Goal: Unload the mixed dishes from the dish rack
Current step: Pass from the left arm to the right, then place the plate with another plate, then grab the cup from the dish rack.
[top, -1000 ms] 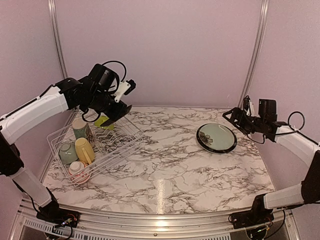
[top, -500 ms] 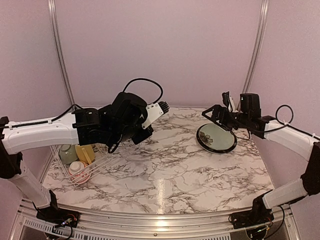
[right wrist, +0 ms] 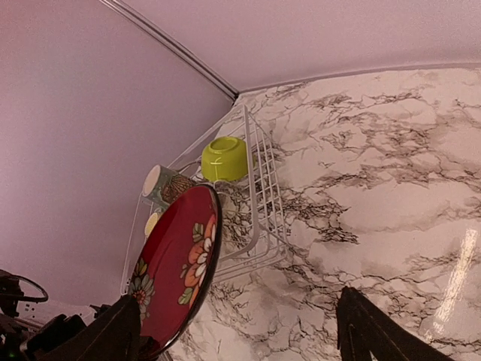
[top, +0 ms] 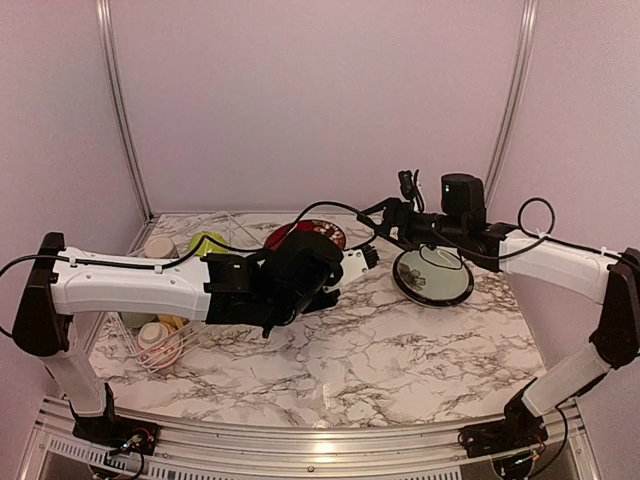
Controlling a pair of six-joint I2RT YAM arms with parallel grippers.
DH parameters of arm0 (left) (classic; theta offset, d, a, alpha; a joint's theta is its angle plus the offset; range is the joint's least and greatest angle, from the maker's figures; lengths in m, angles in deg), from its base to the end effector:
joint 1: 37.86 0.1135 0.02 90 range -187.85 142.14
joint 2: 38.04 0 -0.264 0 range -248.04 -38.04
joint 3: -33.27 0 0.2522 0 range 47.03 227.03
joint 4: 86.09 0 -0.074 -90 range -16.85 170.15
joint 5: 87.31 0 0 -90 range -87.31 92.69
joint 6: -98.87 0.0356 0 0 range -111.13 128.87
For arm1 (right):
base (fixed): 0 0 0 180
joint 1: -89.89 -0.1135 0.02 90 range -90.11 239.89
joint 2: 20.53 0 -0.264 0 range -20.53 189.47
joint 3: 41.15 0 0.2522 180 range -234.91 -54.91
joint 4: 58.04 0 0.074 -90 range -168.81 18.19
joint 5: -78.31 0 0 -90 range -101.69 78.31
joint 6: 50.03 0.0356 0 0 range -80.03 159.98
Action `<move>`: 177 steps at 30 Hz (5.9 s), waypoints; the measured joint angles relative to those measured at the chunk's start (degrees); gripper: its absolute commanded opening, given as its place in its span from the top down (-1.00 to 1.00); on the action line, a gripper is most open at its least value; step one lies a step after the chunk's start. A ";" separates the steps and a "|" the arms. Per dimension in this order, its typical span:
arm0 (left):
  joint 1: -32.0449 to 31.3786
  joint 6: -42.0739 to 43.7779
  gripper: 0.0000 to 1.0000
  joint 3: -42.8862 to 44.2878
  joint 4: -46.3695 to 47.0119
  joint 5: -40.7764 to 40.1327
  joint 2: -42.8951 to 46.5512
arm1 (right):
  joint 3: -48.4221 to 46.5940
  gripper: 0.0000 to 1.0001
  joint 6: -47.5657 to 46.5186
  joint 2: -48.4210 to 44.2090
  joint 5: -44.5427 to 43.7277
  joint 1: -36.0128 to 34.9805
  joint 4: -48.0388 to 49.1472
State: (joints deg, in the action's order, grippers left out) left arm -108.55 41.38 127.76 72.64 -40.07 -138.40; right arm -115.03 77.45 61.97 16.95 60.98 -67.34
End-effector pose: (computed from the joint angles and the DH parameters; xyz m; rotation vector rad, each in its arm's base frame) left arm 0.1576 -0.3766 0.3017 1.1891 1.5141 0.3185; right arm 0.2850 0.1769 0.3051 -0.2224 2.0348 1.2316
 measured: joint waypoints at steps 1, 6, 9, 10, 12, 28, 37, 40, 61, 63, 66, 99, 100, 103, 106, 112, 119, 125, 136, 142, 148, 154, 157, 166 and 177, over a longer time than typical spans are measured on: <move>-0.20 0.37 1.00 0.00 0.57 -0.35 -0.35 | -0.59 -0.66 0.63 1.01 0.52 -0.26 0.63; -1.16 1.62 1.00 0.00 2.56 -1.07 -1.51 | -1.92 -0.59 3.32 6.01 2.23 -1.40 2.49; -1.55 2.10 1.00 0.13 3.37 -1.07 -2.29 | -1.92 -0.49 4.42 7.87 3.15 -2.27 3.02; -1.64 2.34 1.00 0.22 3.45 -1.07 -2.64 | -1.92 -0.46 4.81 8.37 3.43 -2.71 3.34; -1.70 2.69 1.00 0.31 3.52 -1.07 -3.30 | -1.92 -0.42 5.42 9.05 3.96 -3.50 3.93; -2.03 4.61 1.00 0.85 4.24 -3.23 -5.70 | -1.09 0.41 11.93 12.24 6.97 -5.22 11.37; -2.51 5.90 0.86 0.85 3.52 -4.52 -5.81 | 0.15 0.92 14.84 12.39 6.36 -5.20 12.79; -2.84 6.19 0.53 0.83 3.30 -5.07 -5.81 | 0.22 1.00 16.33 12.39 6.73 -5.27 13.09; -1.70 -4.00 -0.53 -4.20 1.95 5.73 7.45 | 6.84 1.00 14.75 10.08 6.69 0.00 15.98; -0.94 -5.81 -0.59 -4.26 1.92 7.74 9.16 | 8.50 1.00 14.53 8.24 6.58 1.90 15.37; 1.84 -8.76 -0.67 -4.83 1.95 11.23 11.89 | 10.58 1.00 14.05 5.25 5.97 4.83 14.88; 14.62 -25.79 -0.98 -17.79 4.68 21.66 33.81 | 16.33 0.93 -0.33 3.76 2.97 36.68 -0.59; 14.73 -25.90 -0.98 -17.81 4.68 21.31 33.86 | 15.78 0.93 -0.61 4.92 3.10 36.70 -0.55; 14.93 -26.01 -0.98 -17.81 4.66 20.94 33.83 | 14.36 0.92 -0.94 8.44 3.91 36.70 0.11; 14.97 -26.12 -0.98 -17.81 4.63 20.28 33.81 | 13.86 0.91 -1.07 11.19 4.85 36.70 1.25; 15.26 -26.14 -0.98 -17.81 4.57 19.06 33.81 | 12.96 0.74 -1.07 13.79 6.08 36.85 3.61; 15.72 -26.18 -0.98 -17.81 4.39 17.94 33.81 | 12.24 0.41 -1.79 15.82 6.60 36.85 5.07; 16.11 -26.38 -0.98 -17.81 4.22 17.09 33.81 | 11.15 0.17 -4.22 16.68 5.42 36.85 4.00; 26.69 -35.36 -0.98 -18.14 3.23 21.64 35.15 | 9.99 -0.12 -11.39 13.55 -3.48 36.85 -2.05; 31.26 -39.85 -0.98 -18.10 0.37 22.38 35.26 | 9.57 -0.28 -15.15 9.40 -8.39 36.81 -6.12; 39.19 -44.19 -0.98 -17.22 -5.70 22.27 35.26 | 9.55 -0.51 -18.95 3.61 -12.94 36.37 -9.84; 51.08 -48.22 -0.98 -15.78 -12.41 24.94 35.23 | 9.53 -0.60 -21.55 -1.60 -14.19 36.26 -11.93; 56.52 -49.94 -0.98 -15.56 -15.56 27.98 34.56 | 9.35 -0.72 -21.64 -2.84 -14.75 36.24 -12.39; 65.16 -52.11 -0.98 -13.27 -20.39 42.82 23.02 | 9.46 -0.83 -18.73 -5.49 -12.96 36.26 -10.45; 65.18 -49.92 -0.98 -12.98 -21.70 45.51 15.80 | 13.27 -0.85 -19.61 -7.61 0.59 36.26 -7.82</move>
State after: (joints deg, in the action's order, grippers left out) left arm -43.37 -8.54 114.78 50.94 5.44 -122.59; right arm -101.76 57.84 54.36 17.54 97.24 -75.16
